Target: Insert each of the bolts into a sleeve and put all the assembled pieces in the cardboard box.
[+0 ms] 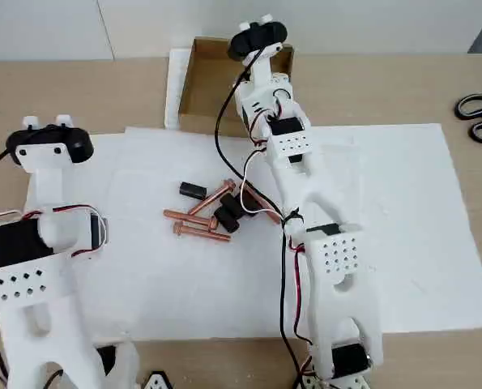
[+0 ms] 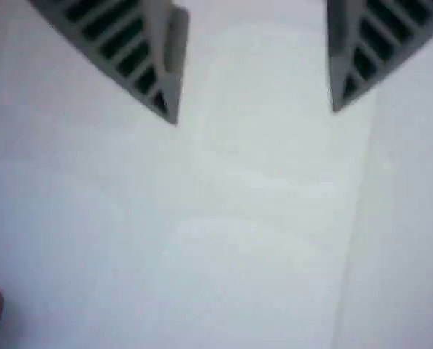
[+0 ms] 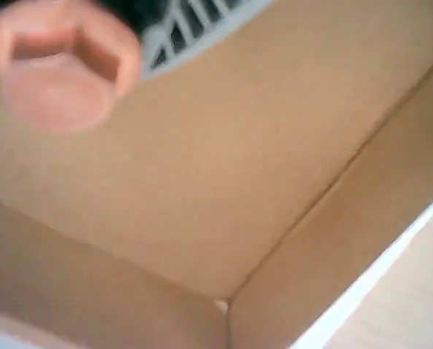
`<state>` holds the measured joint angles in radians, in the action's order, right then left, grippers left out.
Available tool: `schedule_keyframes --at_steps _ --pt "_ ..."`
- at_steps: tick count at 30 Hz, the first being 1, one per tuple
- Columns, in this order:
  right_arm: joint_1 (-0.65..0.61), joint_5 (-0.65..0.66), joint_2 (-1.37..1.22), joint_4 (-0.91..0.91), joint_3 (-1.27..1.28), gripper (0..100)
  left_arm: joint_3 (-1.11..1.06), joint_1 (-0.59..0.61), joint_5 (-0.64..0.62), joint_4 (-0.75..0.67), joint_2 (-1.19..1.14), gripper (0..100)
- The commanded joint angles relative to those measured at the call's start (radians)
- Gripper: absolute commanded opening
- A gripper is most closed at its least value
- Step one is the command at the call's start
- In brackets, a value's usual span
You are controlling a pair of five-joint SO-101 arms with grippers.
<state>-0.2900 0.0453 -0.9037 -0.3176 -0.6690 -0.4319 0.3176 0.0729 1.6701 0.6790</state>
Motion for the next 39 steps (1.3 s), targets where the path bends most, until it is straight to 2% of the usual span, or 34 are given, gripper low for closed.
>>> schedule_keyframes --at_steps 1,4,10,16,21,26,33,39 --pt "-0.010 0.008 -0.002 0.028 -0.103 14.3 0.004 -0.002 0.003 -0.003 0.026 13" --pt "-0.016 0.011 -0.018 0.027 -0.103 20.1 0.004 -0.002 0.003 -0.003 0.026 13" --pt "-0.033 0.012 -0.015 0.031 -0.104 19.0 0.004 -0.011 0.003 -0.018 0.026 13" --pt "-0.028 0.012 0.022 -0.013 -0.147 19.0 0.004 -0.109 0.002 -0.018 0.026 13" --pt "-0.028 0.009 0.139 -0.239 -0.250 19.0 0.008 -0.166 0.002 -0.032 0.026 13" --pt "-0.030 0.008 0.295 -0.506 -0.304 19.0 0.005 -0.170 0.000 -0.057 0.026 13" --pt "-0.036 0.009 0.486 -0.785 -0.307 19.0 0.005 -0.170 0.000 -0.060 0.025 13" --pt "-0.073 0.006 0.638 -1.153 -0.307 19.0 0.004 -0.170 0.000 -0.060 0.025 13"
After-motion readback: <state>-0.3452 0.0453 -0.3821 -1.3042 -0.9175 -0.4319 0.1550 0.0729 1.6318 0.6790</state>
